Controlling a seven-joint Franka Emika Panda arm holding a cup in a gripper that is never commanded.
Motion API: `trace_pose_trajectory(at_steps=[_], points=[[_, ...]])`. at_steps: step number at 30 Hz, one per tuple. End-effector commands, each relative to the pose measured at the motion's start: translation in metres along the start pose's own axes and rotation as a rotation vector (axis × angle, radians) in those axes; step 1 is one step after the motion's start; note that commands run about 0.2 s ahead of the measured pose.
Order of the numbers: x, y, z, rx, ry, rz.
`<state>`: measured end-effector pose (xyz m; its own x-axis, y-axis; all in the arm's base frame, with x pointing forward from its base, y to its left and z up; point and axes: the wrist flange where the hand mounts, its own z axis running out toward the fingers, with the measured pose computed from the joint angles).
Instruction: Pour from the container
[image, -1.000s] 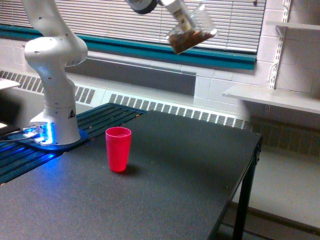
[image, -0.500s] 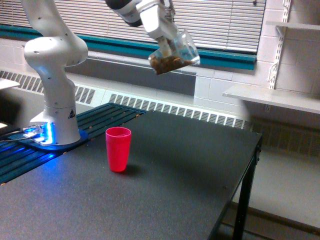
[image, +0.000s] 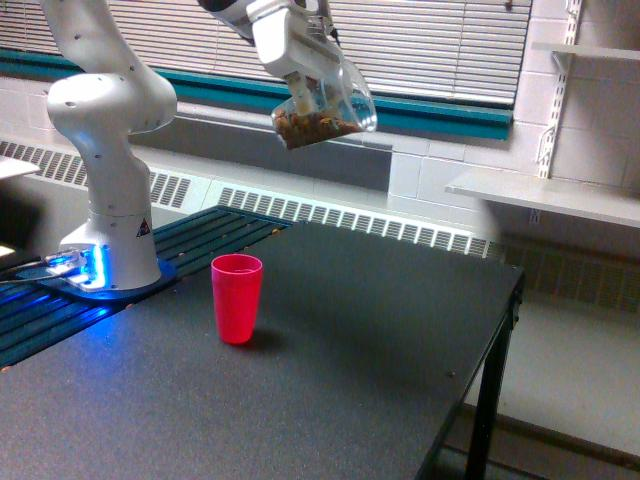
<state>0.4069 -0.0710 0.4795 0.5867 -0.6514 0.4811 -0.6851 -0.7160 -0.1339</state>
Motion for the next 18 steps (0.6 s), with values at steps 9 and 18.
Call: trace_pose_trajectory(at_steps=[9, 18], points=[[-0.026, 0.022, 0.002, -0.021, -0.066, 0.056], [-0.038, 0.045, 0.002, -0.044, -0.099, 0.093]])
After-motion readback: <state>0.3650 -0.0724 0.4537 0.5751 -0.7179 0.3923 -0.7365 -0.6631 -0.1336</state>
